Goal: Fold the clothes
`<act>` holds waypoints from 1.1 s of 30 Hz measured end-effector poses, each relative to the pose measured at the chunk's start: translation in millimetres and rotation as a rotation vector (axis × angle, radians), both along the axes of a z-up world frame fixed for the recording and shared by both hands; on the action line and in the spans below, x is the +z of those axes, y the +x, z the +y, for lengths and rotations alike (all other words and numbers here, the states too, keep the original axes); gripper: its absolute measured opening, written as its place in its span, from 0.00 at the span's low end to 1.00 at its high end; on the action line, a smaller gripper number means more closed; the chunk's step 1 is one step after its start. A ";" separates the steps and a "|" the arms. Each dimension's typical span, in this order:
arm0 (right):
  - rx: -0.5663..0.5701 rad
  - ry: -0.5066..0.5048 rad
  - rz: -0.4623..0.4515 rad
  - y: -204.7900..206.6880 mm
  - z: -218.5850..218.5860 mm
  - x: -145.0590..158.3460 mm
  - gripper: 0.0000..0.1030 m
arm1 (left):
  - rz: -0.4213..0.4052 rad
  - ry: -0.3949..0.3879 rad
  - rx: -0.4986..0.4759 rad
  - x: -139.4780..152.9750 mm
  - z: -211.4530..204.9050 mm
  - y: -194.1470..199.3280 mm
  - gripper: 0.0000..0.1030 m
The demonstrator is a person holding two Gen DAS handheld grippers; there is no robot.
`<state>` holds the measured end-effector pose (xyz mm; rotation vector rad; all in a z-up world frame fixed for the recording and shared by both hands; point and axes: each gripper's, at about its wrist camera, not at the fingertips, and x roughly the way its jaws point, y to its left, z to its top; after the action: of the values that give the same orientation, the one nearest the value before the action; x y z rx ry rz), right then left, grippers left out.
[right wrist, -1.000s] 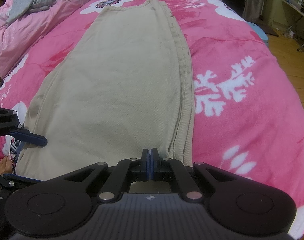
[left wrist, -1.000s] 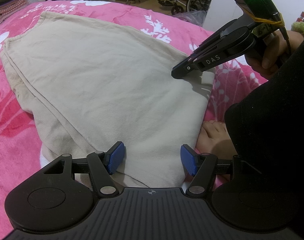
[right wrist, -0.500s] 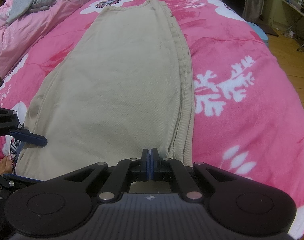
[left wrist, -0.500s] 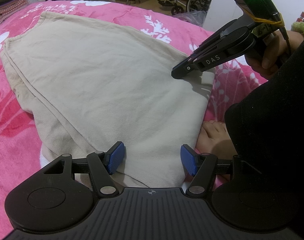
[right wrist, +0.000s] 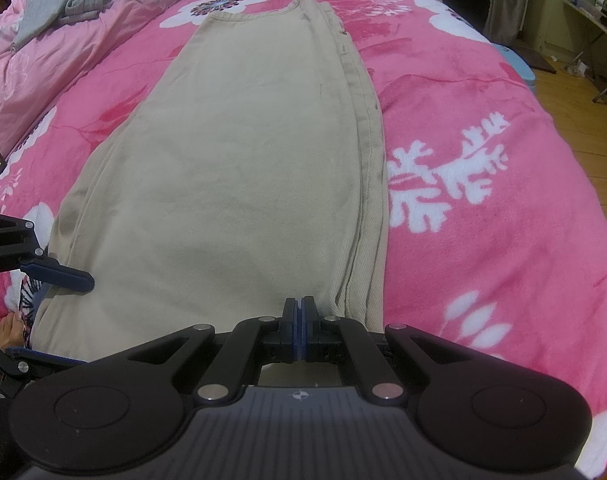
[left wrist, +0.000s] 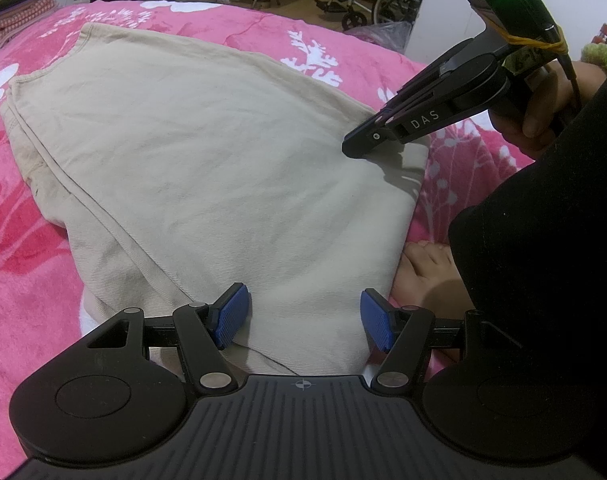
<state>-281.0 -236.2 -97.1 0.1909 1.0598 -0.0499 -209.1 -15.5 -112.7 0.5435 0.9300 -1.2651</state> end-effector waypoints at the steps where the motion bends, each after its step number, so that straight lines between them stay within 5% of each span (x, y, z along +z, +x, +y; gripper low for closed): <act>1: -0.001 0.001 0.000 -0.1 -0.2 -0.1 0.00 | 0.001 -0.001 0.000 0.2 0.3 0.0 0.61; 11: -0.025 0.055 0.000 -0.2 -8.9 -2.1 0.00 | 0.063 -0.018 0.019 10.3 19.1 9.2 0.61; 21: -0.039 0.068 0.003 0.8 -10.5 -2.7 0.00 | 0.148 -0.001 0.308 17.3 74.9 46.8 0.61; 25: -0.040 0.063 0.008 2.0 -9.7 -2.3 0.00 | 0.205 -0.065 0.403 20.5 87.0 56.3 0.61; 33: -0.047 0.055 0.017 3.1 -8.3 -1.9 0.00 | 0.263 -0.134 0.477 21.3 90.3 69.2 0.61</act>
<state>-277.8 -244.5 -99.0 0.2654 1.0739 -0.0650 -139.9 74.8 -91.4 0.0381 1.1052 -0.9642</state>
